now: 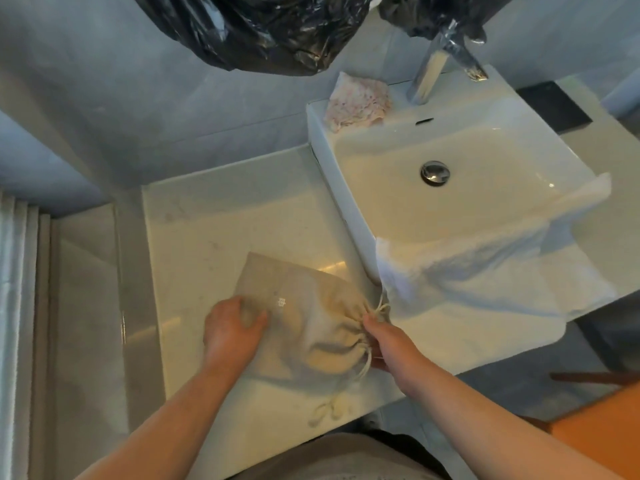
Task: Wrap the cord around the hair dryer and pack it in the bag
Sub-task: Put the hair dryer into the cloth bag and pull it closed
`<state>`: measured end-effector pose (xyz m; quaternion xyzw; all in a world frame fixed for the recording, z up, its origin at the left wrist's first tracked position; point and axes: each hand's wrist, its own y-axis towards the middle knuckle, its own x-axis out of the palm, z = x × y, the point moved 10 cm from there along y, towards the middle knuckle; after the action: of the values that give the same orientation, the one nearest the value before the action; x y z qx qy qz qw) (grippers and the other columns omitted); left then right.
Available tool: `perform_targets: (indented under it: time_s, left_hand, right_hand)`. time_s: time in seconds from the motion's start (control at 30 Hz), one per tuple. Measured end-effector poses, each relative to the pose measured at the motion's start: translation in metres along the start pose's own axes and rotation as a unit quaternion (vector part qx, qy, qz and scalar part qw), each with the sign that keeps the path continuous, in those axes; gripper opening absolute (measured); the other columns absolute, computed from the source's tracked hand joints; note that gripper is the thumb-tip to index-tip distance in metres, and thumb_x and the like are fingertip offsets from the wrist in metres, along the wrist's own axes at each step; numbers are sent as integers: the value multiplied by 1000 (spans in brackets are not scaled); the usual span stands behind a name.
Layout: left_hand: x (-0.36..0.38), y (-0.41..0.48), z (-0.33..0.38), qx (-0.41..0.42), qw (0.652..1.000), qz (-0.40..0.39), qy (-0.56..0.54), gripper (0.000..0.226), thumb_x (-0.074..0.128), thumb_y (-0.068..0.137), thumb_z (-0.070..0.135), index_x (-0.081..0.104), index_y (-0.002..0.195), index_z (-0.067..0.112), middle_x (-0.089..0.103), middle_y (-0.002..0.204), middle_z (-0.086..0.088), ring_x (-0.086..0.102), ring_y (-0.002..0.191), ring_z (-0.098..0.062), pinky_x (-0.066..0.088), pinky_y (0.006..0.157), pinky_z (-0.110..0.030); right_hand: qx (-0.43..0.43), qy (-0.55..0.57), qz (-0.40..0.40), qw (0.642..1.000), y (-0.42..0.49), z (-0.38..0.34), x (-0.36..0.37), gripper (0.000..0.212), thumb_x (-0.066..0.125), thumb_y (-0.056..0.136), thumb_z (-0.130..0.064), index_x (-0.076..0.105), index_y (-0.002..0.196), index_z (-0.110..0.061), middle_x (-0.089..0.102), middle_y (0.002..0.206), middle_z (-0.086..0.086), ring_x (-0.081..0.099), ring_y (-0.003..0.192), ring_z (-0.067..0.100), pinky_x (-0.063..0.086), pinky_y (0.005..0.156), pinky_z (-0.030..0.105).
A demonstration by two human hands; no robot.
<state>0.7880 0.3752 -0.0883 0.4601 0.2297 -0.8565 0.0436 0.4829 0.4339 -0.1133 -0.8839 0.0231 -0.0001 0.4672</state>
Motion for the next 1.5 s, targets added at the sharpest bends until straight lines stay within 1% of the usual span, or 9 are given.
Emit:
perform_targets:
  time_s: [0.07, 0.13, 0.27, 0.5, 0.73, 0.93, 1.07, 1.27, 1.5]
  left_hand:
    - [-3, 14, -21, -88, 995, -36, -20, 61, 71, 80, 49, 61, 123, 7, 64, 121, -20, 60, 113, -38, 49, 97, -43]
    - [4, 21, -19, -97, 985, -99, -104, 36, 67, 85, 45, 68, 100, 12, 71, 100, -14, 68, 96, -34, 56, 82, -42]
    - [30, 18, -12, -181, 893, -186, -367, 29, 59, 97, 29, 67, 108, 3, 73, 101, -22, 71, 89, -35, 60, 70, -42]
    - [43, 13, -9, -206, 862, -223, -407, 21, 54, 95, -3, 62, 114, 0, 76, 78, -14, 73, 65, -28, 60, 55, -39]
    - [4, -5, 32, -158, 844, -216, -465, 42, 43, 81, -17, 63, 112, 4, 71, 102, -26, 68, 93, -42, 55, 85, -55]
    - [-28, -38, 108, -95, 833, -177, -515, 43, 41, 79, -13, 61, 112, 6, 67, 106, -28, 65, 95, -42, 53, 83, -49]
    - [-15, -75, 164, -88, 800, -185, -564, 38, 54, 92, 17, 59, 128, 8, 68, 117, -23, 67, 103, -37, 53, 85, -47]
    - [30, -133, 251, -76, 811, -239, -528, 36, 59, 95, 31, 63, 125, 11, 75, 107, -15, 72, 99, -31, 54, 84, -44]
    - [93, -183, 334, -56, 815, -278, -505, 33, 61, 93, 33, 66, 120, 14, 75, 108, -12, 71, 100, -28, 53, 83, -45]
  right_hand:
    - [-1, -7, -10, 1000, 1, -4, 6, 34, 63, 88, -42, 63, 116, -23, 75, 102, 3, 71, 95, 23, 57, 86, 41]
    - [17, 34, -24, 999, 0, -3, 14, 33, 66, 87, -39, 62, 116, -24, 76, 102, 4, 70, 97, 25, 55, 90, 43]
    - [71, 139, -42, 987, -4, 0, 30, 34, 70, 86, -33, 65, 113, -14, 75, 103, 13, 71, 97, 30, 53, 94, 49]
    - [60, 190, -12, 980, -19, -5, 29, 22, 64, 86, -13, 66, 106, -5, 72, 101, 24, 69, 96, 40, 53, 91, 53]
    - [27, 277, -15, 960, -36, -8, 8, 34, 64, 83, -11, 63, 114, 3, 69, 106, 28, 68, 93, 40, 53, 90, 50]
    - [-16, 349, -32, 936, -67, -17, -40, 40, 59, 83, -14, 61, 118, 4, 67, 113, 28, 67, 94, 37, 52, 89, 46]
    - [-51, 378, -14, 924, -95, -21, -93, 42, 62, 78, -18, 62, 116, 2, 71, 100, 24, 69, 85, 34, 53, 83, 44]
    - [-77, 428, 18, 900, -134, -7, -187, 38, 54, 91, -21, 61, 120, 2, 61, 122, 31, 60, 109, 42, 46, 97, 50]
    - [-107, 440, 51, 890, -168, 12, -289, 27, 58, 89, -22, 66, 103, 0, 69, 78, 19, 68, 71, 31, 54, 70, 40]
